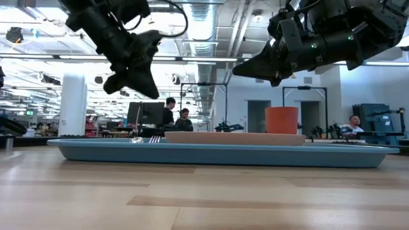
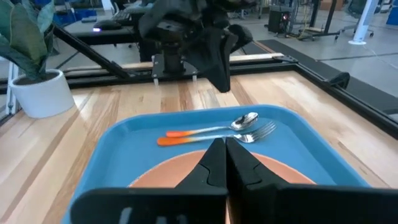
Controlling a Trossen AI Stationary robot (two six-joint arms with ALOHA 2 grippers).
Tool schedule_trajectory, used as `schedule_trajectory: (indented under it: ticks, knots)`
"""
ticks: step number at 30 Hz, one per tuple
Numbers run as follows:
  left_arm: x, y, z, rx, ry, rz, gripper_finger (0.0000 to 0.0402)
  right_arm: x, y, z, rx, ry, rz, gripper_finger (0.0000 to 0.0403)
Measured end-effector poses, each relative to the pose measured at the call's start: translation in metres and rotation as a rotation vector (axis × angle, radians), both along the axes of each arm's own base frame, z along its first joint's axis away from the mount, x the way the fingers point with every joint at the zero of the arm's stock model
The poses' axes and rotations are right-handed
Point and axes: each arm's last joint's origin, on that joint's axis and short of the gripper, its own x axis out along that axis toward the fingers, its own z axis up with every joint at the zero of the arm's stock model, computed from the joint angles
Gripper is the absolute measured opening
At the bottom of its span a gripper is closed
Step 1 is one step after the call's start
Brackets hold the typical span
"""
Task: Pick and place plate/cup/fork/spoon on tray
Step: Put the orange fork on the blue tray to the left of the light orange plate
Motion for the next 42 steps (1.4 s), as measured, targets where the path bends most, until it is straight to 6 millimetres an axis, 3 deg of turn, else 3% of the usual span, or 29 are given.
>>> schedule_trajectory:
  ticks: [12,20,30,42]
  knots:
    - [0.022,0.024,-0.033,-0.028,0.197,0.008,0.0001,0.000,0.000,0.002,-0.005,-0.023,0.001,0.0005]
    - [0.013,0.011,-0.031,-0.059,0.406,-0.115,0.0000,0.000,0.000,0.001,-0.010,-0.014,0.002,0.0005]
    - [0.028,0.005,-0.066,-0.135,0.522,-0.082,0.0000,0.000,0.002,0.002,-0.001,-0.018,0.008,0.0005]
    - [0.039,0.008,-0.060,-0.151,0.457,-0.058,0.0000,0.000,0.004,0.001,-0.003,-0.011,0.014,0.0005]
